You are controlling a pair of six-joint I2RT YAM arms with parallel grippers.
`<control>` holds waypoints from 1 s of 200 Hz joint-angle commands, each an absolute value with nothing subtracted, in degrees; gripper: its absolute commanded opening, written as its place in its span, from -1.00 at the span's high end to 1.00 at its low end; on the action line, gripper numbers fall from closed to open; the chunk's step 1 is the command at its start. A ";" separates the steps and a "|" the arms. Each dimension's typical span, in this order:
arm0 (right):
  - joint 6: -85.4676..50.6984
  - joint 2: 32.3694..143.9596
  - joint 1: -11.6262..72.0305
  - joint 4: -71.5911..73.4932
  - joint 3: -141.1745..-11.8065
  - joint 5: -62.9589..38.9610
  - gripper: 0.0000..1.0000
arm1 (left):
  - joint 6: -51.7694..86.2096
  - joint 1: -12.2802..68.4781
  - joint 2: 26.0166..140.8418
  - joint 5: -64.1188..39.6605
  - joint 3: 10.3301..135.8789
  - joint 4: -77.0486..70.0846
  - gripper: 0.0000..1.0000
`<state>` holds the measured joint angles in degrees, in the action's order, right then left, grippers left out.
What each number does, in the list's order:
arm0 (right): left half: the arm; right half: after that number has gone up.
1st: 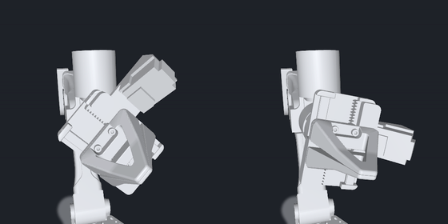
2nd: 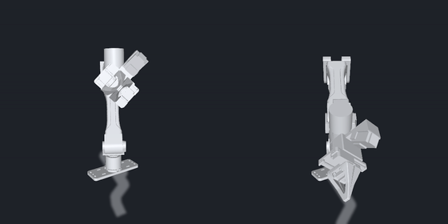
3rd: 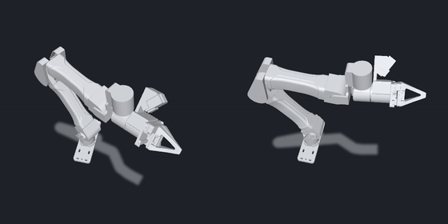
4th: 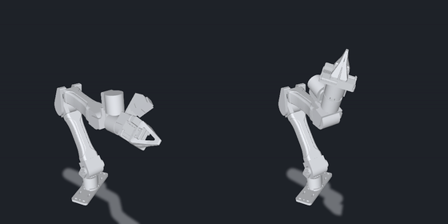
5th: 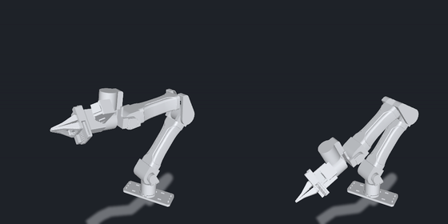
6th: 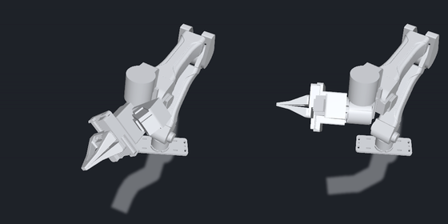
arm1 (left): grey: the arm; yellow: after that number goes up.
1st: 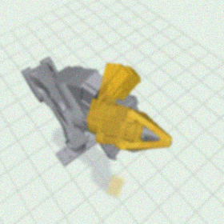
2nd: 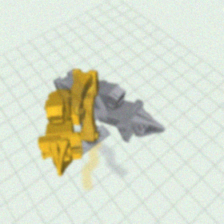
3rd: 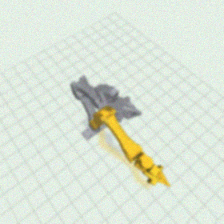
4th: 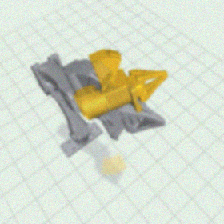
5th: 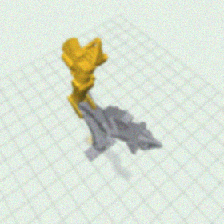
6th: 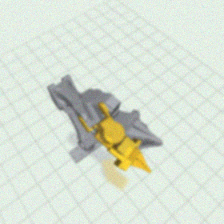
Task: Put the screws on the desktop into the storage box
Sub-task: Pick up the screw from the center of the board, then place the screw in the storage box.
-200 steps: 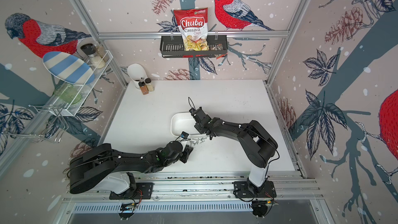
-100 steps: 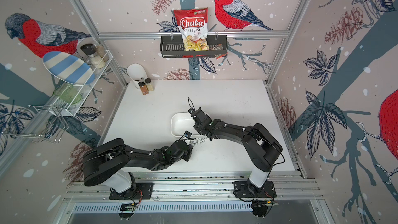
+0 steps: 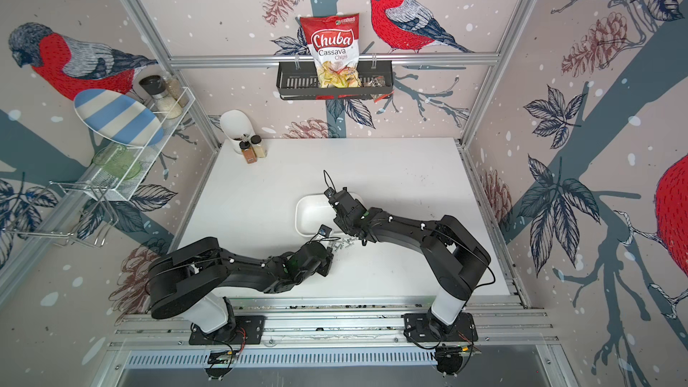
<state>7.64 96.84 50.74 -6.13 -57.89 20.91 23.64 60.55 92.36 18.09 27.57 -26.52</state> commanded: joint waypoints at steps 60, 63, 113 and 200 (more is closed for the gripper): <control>5.96 88.67 52.18 -5.08 -55.69 20.22 0.39 | 22.41 60.83 83.91 15.57 27.69 -20.53 1.00; 5.77 88.26 52.18 -5.17 -55.60 20.07 0.39 | 22.32 60.85 83.47 15.58 27.63 -20.44 1.00; 1.93 83.09 52.46 -7.32 -55.07 18.29 0.37 | 20.49 60.78 75.54 19.38 28.99 -15.78 1.00; -11.09 68.83 54.90 -6.99 -42.02 19.01 0.17 | 15.85 48.05 76.37 10.31 36.49 -13.09 1.00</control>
